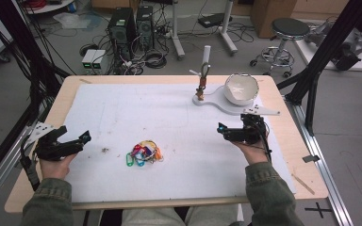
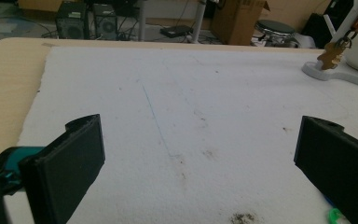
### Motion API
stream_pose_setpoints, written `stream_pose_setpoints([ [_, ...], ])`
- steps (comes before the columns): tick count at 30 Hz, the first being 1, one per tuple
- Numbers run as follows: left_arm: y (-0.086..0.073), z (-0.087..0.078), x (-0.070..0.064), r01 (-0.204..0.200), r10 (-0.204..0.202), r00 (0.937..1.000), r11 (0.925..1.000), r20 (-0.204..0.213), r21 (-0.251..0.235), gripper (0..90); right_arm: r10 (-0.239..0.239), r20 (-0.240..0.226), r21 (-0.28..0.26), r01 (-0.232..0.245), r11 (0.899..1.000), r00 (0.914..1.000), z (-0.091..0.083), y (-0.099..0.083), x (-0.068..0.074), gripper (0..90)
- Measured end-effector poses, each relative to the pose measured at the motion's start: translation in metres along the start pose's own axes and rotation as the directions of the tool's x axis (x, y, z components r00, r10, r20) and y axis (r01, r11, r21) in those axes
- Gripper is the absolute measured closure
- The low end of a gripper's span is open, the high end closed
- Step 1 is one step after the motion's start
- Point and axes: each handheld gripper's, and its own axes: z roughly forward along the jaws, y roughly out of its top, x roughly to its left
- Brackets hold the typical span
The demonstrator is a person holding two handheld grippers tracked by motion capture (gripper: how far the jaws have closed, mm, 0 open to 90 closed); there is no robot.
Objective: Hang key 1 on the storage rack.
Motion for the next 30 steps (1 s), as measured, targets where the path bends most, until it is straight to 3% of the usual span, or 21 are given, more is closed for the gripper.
stream_pose_setpoints([
  [14,0.000,0.000,0.000,0.001,-0.001,1.0000,1.0000,0.001,0.002,2.2,-0.020,0.029,-0.030,0.021,0.999,0.9994,-0.005,-0.020,-0.002,0.7],
  [30,0.003,-0.002,-0.005,-0.015,0.015,0.9998,0.9996,0.016,0.022,2.2,-0.018,0.065,-0.002,0.018,1.000,0.9977,-0.007,-0.041,-0.005,0.8],
])
